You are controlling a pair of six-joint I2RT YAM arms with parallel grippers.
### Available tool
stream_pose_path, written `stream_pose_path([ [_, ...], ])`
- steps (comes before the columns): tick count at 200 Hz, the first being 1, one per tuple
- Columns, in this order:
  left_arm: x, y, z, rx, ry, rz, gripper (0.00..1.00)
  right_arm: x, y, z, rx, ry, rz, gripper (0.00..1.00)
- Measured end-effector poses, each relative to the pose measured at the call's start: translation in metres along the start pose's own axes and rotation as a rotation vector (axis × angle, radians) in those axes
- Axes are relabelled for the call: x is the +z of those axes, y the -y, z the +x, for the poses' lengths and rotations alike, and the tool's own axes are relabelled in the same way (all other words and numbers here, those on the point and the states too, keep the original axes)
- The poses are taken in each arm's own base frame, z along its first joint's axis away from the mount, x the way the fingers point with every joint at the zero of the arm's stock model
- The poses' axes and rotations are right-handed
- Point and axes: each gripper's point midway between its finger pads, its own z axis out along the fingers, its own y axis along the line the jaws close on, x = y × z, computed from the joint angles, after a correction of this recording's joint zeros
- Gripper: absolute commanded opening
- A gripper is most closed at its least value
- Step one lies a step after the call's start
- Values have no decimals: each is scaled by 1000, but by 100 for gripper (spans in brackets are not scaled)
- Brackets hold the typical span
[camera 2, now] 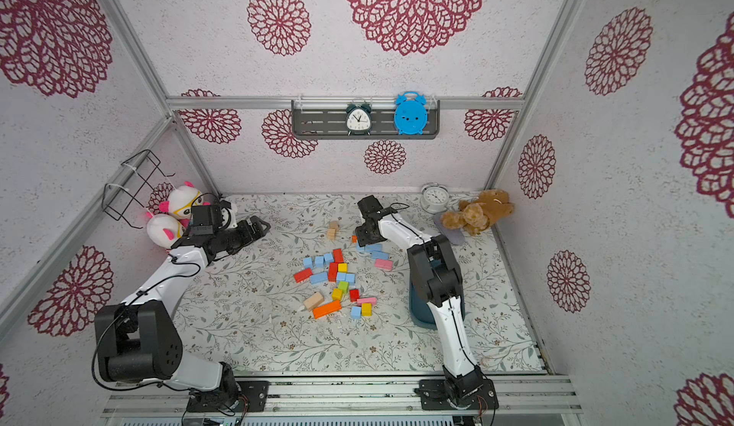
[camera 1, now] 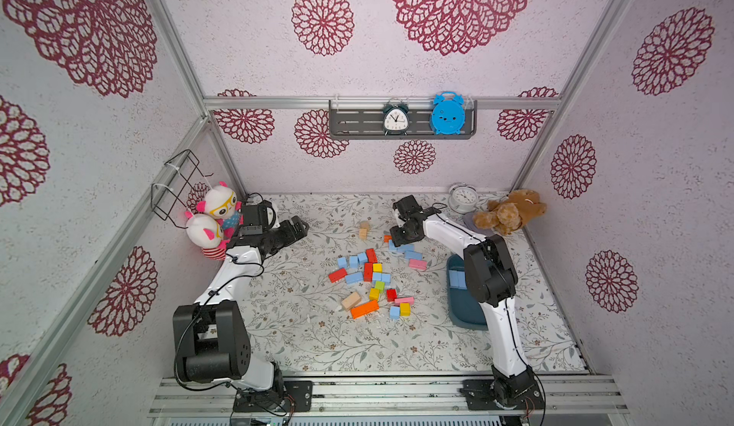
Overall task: Pick out the blue building blocks
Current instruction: Pick up the building block from the center of the board.
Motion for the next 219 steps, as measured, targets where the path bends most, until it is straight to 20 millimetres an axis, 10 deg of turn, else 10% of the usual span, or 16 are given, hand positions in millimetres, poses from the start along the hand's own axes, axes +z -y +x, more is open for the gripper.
stream_pose_path([
  [114, 0, 0, 0, -3, 0, 0, 97, 21, -22, 11, -7, -36, -49, 57],
  [159, 0, 0, 0, -5, 0, 2, 98, 22, -25, 9, 12, -38, -54, 33],
  [219, 7, 14, 10, 19, -31, 31, 98, 9, -21, 15, 12, -20, -30, 24],
])
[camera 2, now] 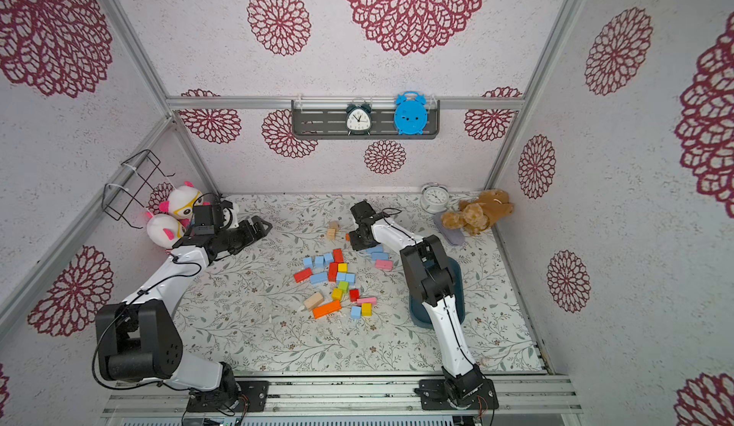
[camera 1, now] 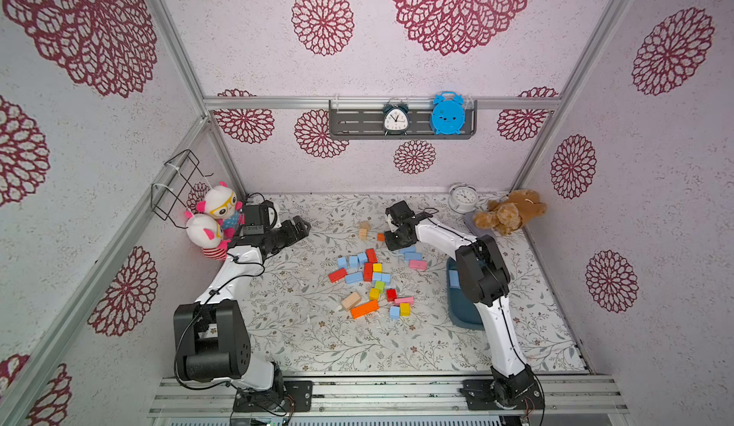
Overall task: Pick out the blue building blocks
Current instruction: Pick up the building block from the center of the board, then place the building block in the storage box.
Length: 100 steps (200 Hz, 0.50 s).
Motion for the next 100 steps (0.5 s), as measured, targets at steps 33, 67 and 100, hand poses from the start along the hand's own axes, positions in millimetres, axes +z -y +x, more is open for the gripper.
stream_pose_path([
  [33, 21, 37, 25, 80, -84, 61, 98, -53, 17, 12, 17, 48, 40, 23],
  [67, 36, 68, 49, 143, -150, 117, 98, -125, 63, 48, 136, 117, 96, 24],
  [100, 43, 76, 63, 162, -187, 130, 98, -160, 122, 117, 345, 119, 173, 25],
])
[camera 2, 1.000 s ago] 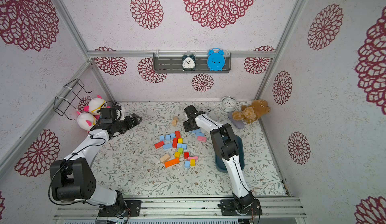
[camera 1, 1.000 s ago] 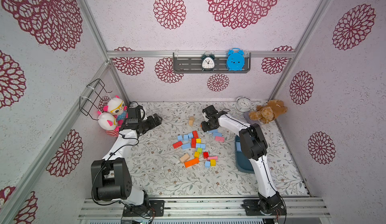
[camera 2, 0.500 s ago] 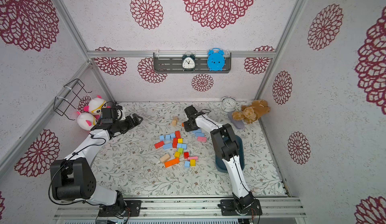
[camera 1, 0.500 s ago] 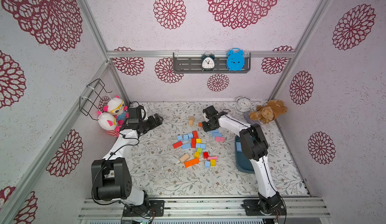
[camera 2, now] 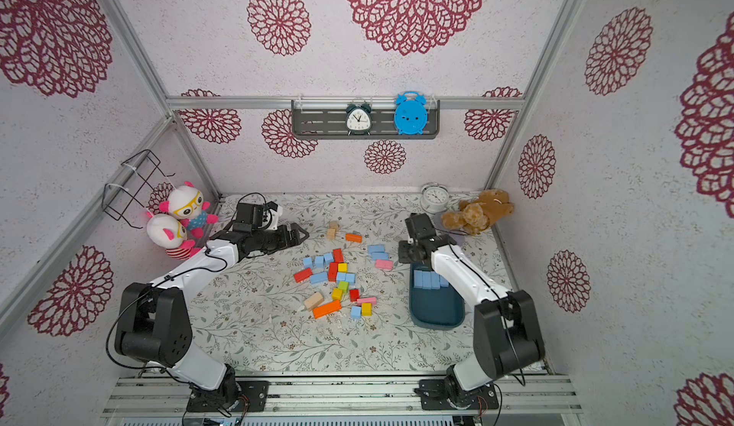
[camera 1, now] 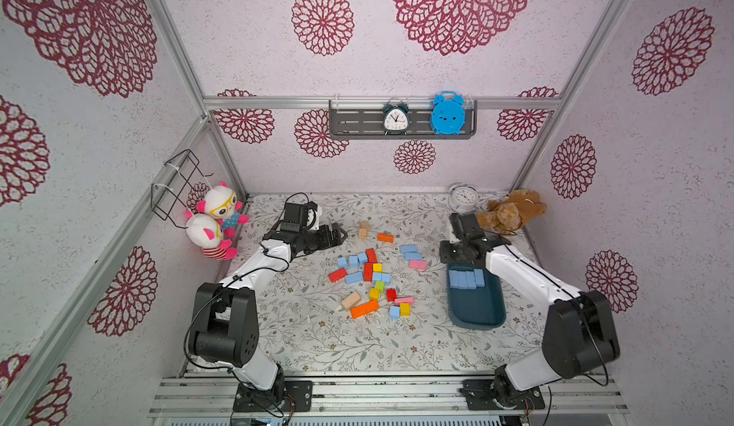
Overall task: Pick out the blue building blocks
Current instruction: Place the building block in the storage box.
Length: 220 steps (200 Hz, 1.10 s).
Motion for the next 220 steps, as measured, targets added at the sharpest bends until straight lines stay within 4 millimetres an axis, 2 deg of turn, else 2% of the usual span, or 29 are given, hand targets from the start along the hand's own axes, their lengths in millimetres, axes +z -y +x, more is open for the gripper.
stream_pose_path([
  [10, 1, 1, 1, 2, -5, 2, 98, -3, 19, 20, 46, -23, 34, 25],
  [21, 2, 2, 1, 3, -7, 3, 98, -2, 28, 42, 67, -59, 52, 25],
  [48, 3, 3, 0, 6, -6, 5, 98, 6, 35, 81, 100, -137, 68, 26],
  [69, 3, 5, 0, 8, -6, 6, 98, 12, 37, 99, 128, -173, 66, 27],
  [90, 3, 5, 0, 9, -6, 4, 98, 17, 35, 103, 150, -179, 53, 28],
  [130, 3, 5, 0, 10, -6, 1, 98, 28, 29, 95, 168, -155, 29, 30],
  [174, 3, 4, 0, 13, -6, -4, 98, 38, 26, 94, 172, -157, 22, 45],
  [220, 3, 4, 0, 14, -5, -5, 97, 33, 24, 92, 182, -148, 9, 47],
])
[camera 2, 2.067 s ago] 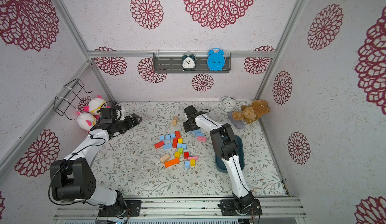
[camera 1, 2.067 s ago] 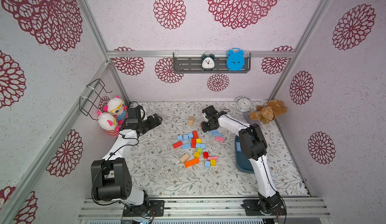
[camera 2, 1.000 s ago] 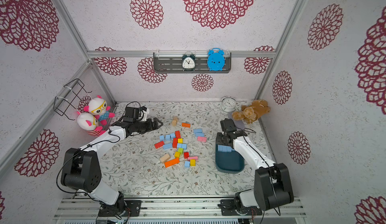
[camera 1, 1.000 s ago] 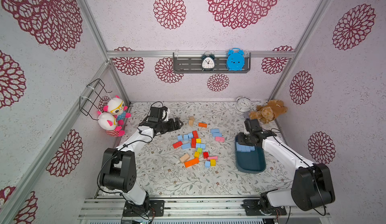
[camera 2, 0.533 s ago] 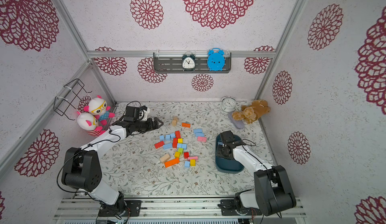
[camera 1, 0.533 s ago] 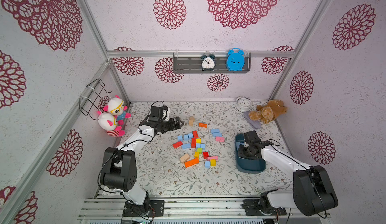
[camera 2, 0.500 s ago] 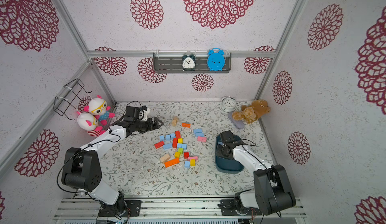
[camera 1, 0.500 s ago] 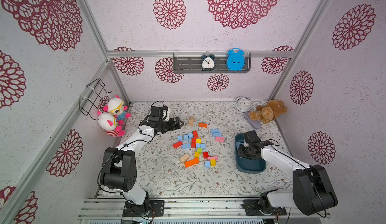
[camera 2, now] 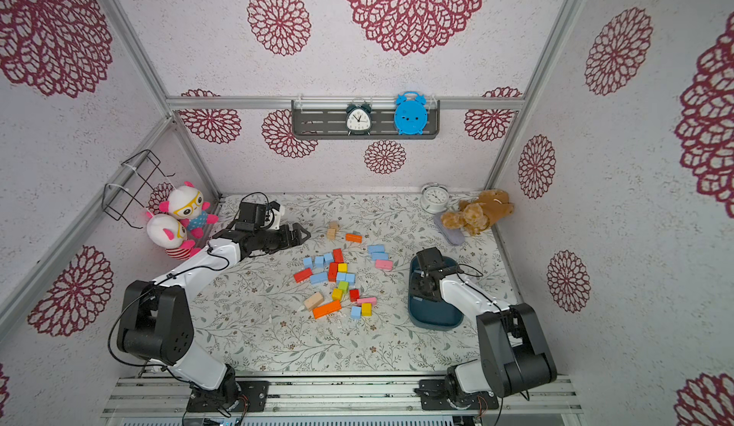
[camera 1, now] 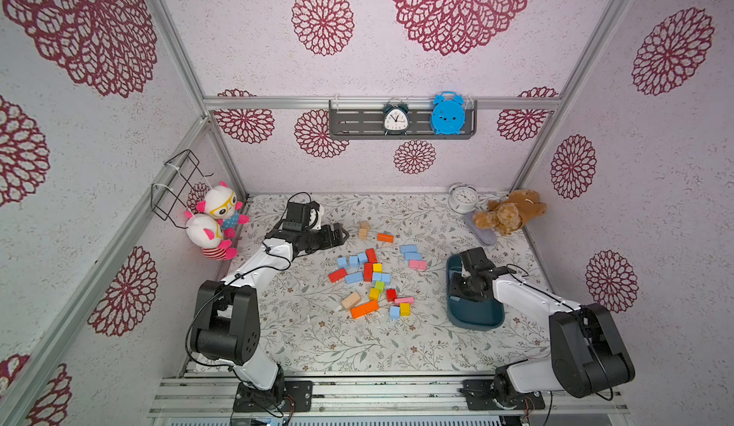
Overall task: Pick out the blue building blocks
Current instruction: Place the building block in the storage box.
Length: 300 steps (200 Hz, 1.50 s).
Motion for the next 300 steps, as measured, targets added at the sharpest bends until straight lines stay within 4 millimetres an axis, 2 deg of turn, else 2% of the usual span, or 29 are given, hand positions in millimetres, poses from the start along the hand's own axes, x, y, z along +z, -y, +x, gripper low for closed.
stream_pose_path([
  [46, 0, 0, 0, 0, 0, 0, 97, -36, -4, -17, 72, 103, -81, 49],
  [63, 0, 0, 0, -1, 0, 0, 97, -42, -1, -20, 134, 122, -125, 51],
  [83, 0, 0, 0, -1, 0, 1, 97, -36, 5, -15, 213, 107, -165, 54],
  [120, 0, 1, 0, -16, -1, 6, 98, -20, 14, -3, 321, 66, -212, 54],
  [172, 1, 1, 0, -25, -3, 5, 97, -9, 21, 2, 404, 60, -264, 43],
  [237, 1, 0, 0, -24, -2, 5, 97, -4, 11, -8, 413, 60, -350, 36],
  [300, 1, 1, 1, -2, -4, 9, 99, -4, 5, -9, 408, 52, -388, 37],
])
